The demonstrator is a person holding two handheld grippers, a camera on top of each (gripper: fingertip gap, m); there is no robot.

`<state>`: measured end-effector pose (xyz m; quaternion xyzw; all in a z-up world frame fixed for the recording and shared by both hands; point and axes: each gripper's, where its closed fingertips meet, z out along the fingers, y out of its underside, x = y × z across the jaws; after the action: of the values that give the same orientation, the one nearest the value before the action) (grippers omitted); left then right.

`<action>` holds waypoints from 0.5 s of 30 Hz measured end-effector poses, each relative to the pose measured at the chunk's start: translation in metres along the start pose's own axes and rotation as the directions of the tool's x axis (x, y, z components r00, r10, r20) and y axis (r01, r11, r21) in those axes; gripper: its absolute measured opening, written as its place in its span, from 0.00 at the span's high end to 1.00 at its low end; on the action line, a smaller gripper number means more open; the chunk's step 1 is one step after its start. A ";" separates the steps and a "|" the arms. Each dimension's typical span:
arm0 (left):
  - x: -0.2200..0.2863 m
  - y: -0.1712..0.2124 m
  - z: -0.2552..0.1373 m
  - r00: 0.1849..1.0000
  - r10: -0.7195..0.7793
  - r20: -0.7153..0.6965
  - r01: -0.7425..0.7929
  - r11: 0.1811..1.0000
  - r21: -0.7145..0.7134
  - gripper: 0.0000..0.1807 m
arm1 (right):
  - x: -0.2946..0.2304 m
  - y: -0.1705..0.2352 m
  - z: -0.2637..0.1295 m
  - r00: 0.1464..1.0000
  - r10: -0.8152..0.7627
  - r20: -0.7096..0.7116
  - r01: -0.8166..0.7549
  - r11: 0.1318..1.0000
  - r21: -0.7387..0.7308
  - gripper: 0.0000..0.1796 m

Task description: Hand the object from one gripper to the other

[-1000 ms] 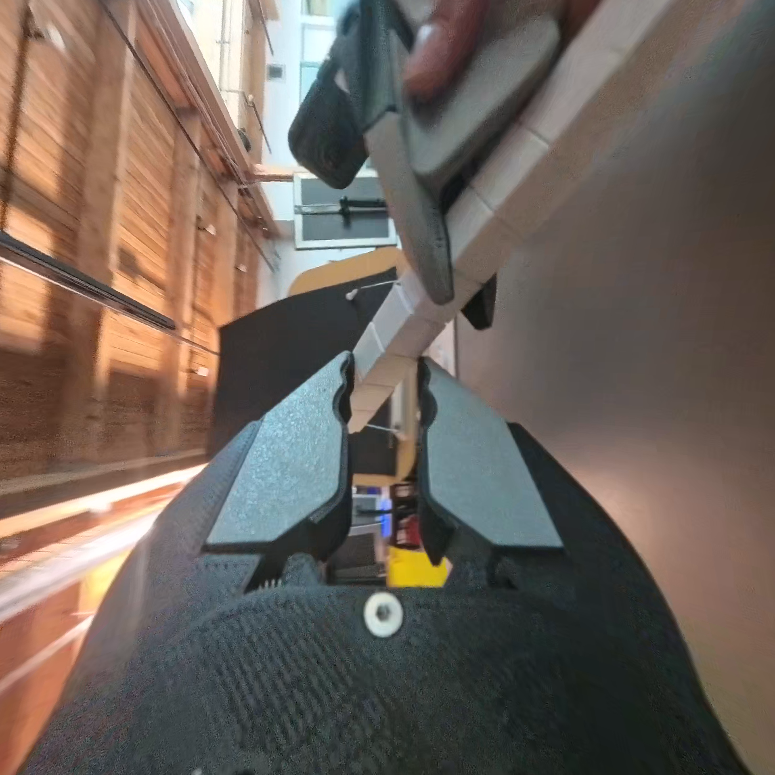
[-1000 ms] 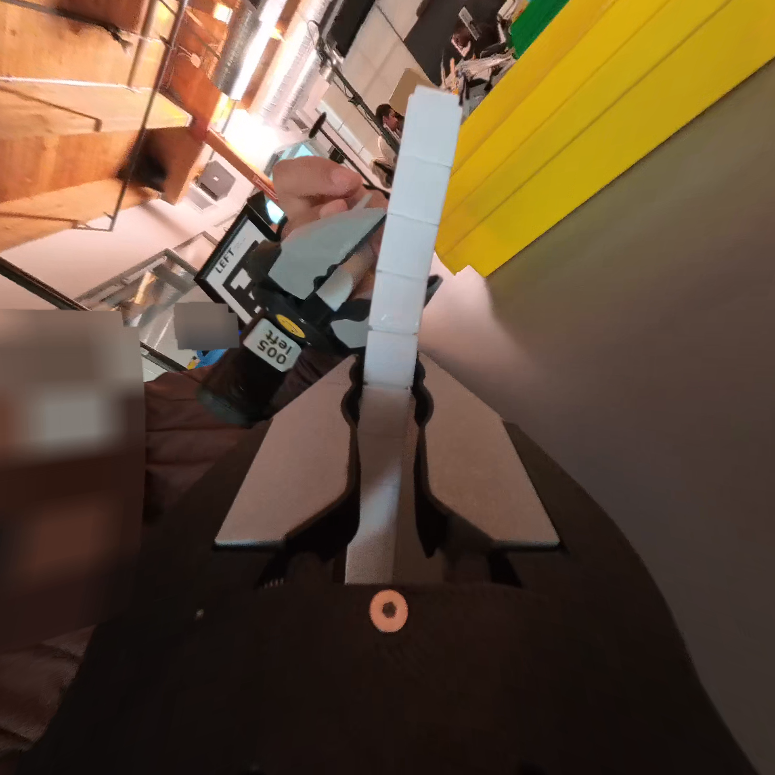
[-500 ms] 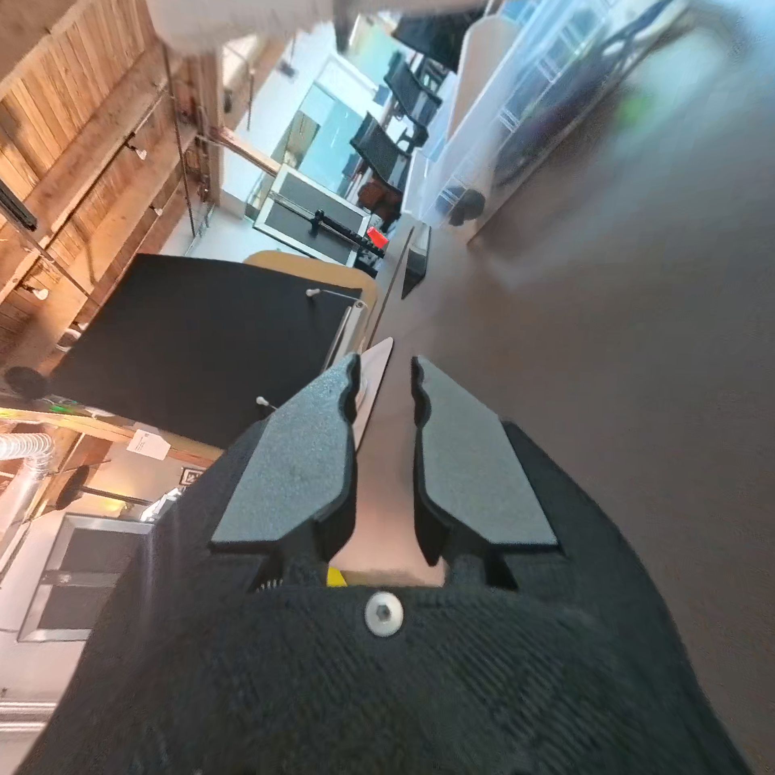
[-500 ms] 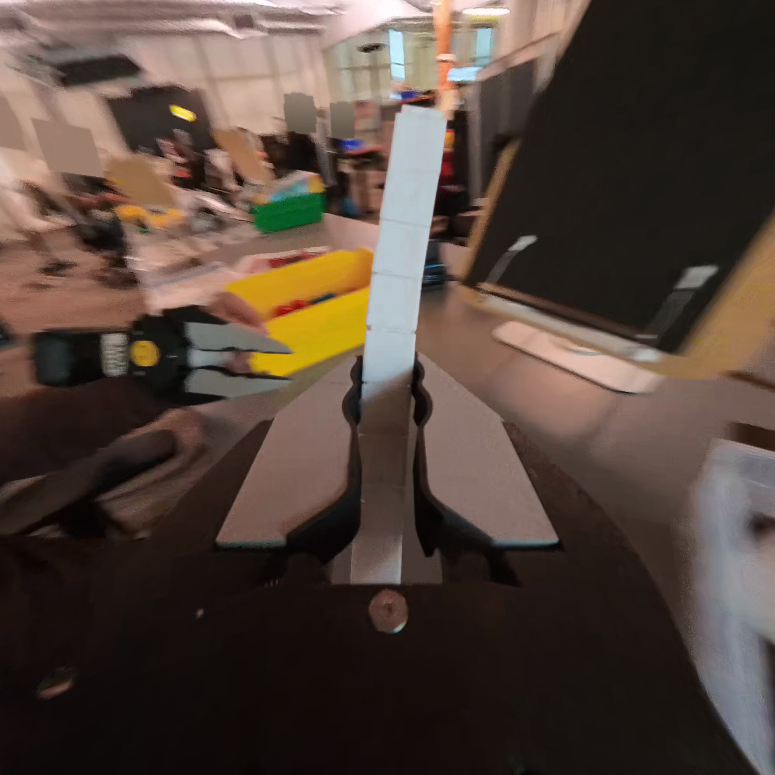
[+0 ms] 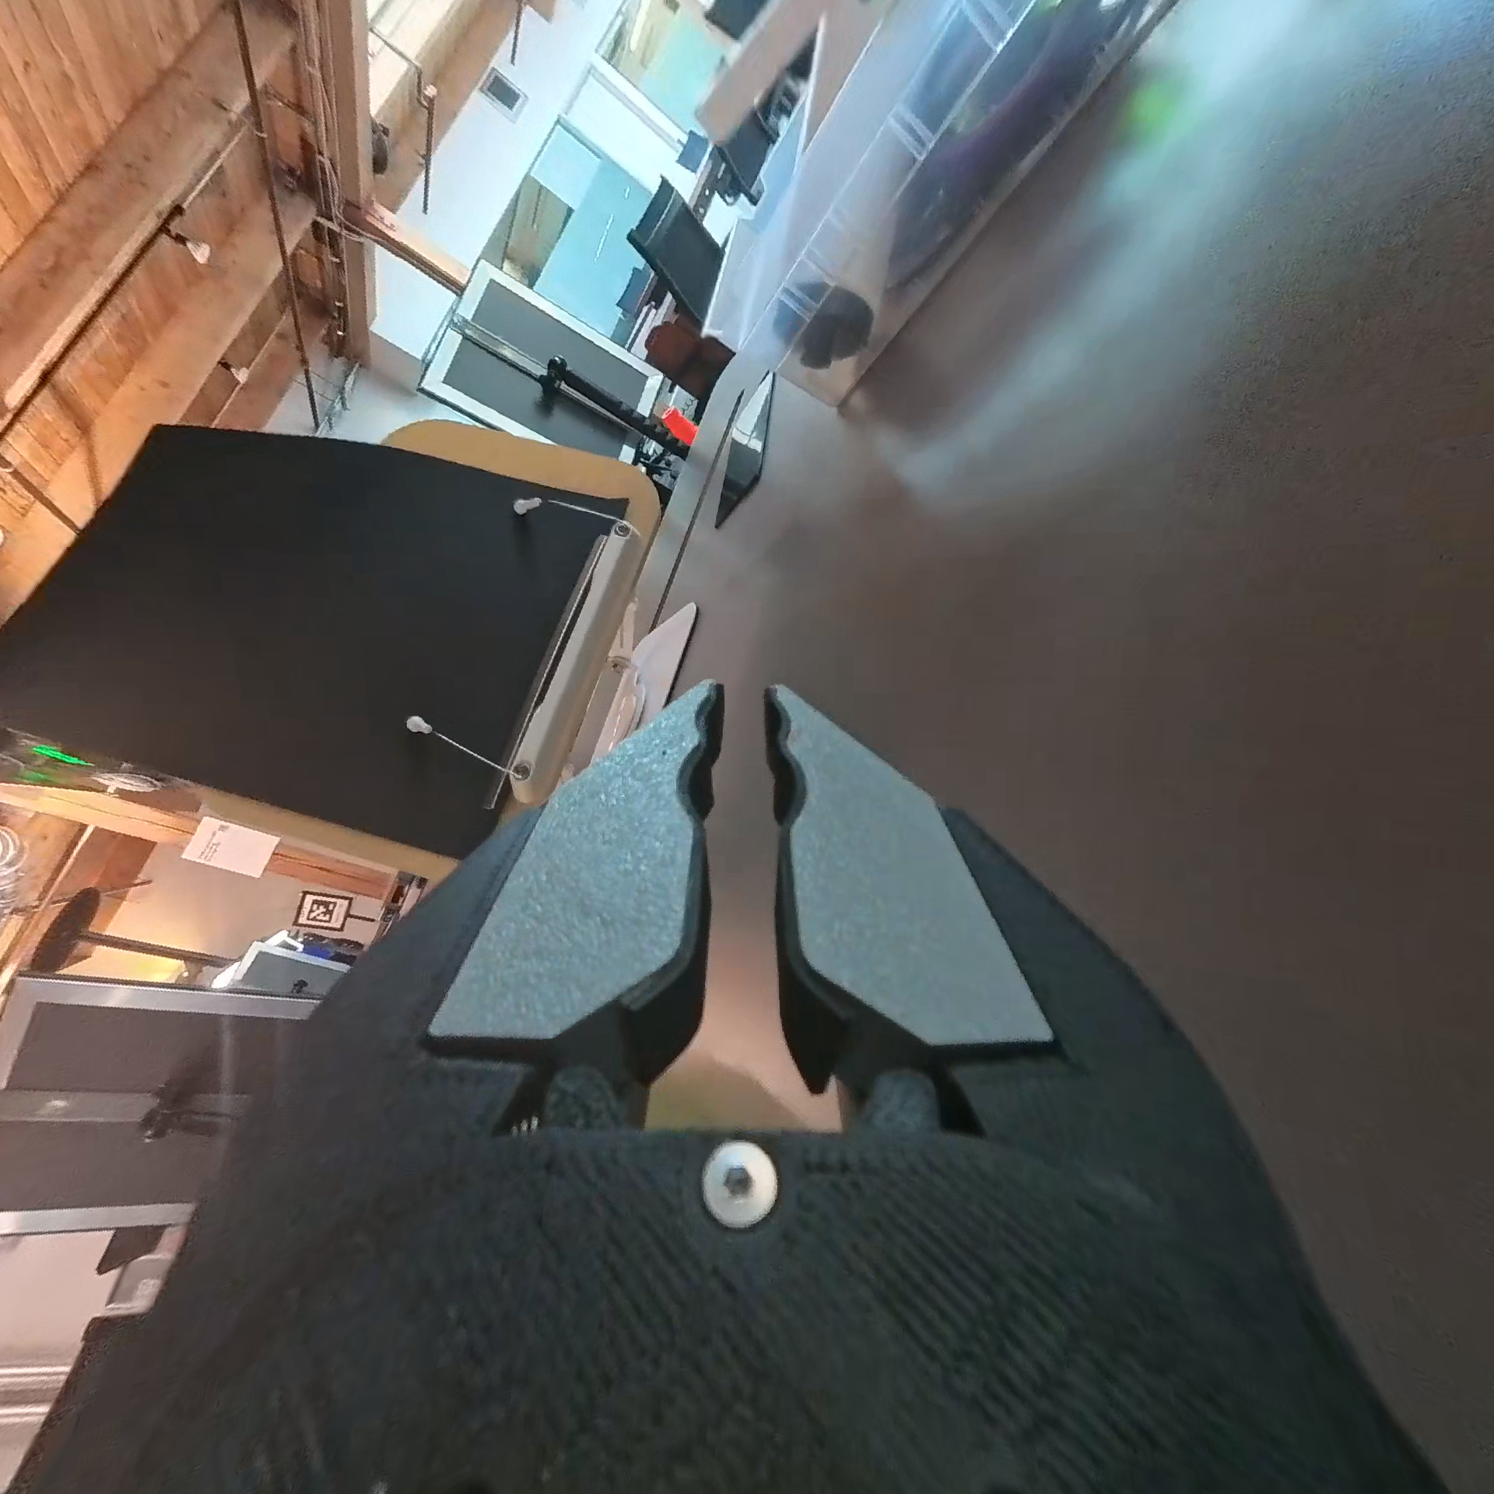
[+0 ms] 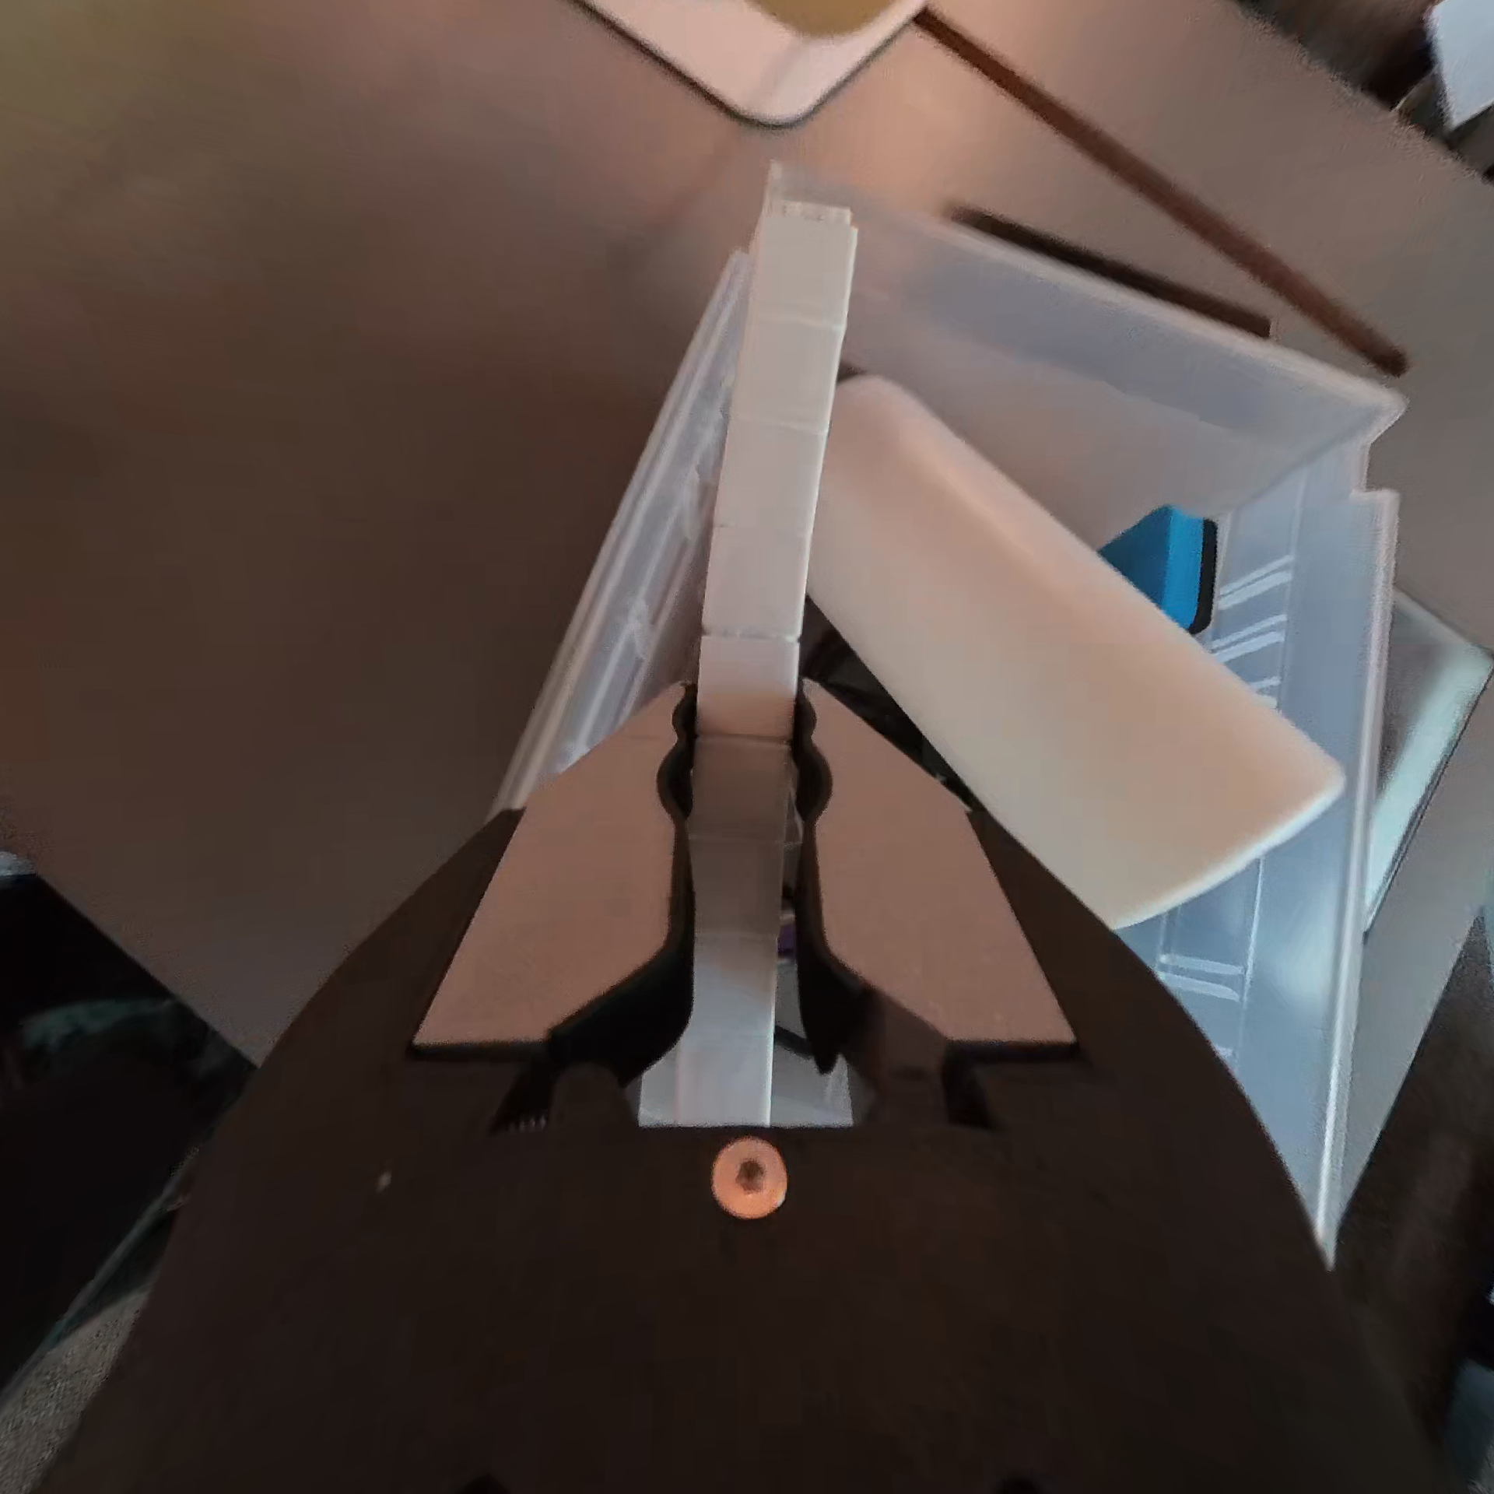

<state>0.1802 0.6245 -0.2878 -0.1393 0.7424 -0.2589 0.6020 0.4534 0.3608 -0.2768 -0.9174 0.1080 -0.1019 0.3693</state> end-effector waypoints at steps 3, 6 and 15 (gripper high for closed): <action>-0.001 -0.003 0.000 1.000 -0.016 0.002 0.016 1.000 0.009 0.97 | -0.001 0.024 0.016 0.996 0.007 0.083 0.001 0.995 -0.095 0.89; 0.003 0.000 0.001 1.000 -0.010 -0.004 0.010 1.000 -0.005 0.97 | -0.009 0.051 0.029 0.989 0.026 0.143 0.007 0.975 -0.224 0.89; 0.014 0.001 0.002 1.000 0.006 -0.025 -0.006 1.000 -0.017 0.98 | -0.005 0.027 0.031 0.995 -0.001 0.096 0.013 0.992 -0.122 0.81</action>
<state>0.1792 0.6174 -0.3003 -0.1389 0.7523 -0.2525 0.5925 0.4535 0.3635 -0.3183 -0.9424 0.0929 -0.0523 0.3169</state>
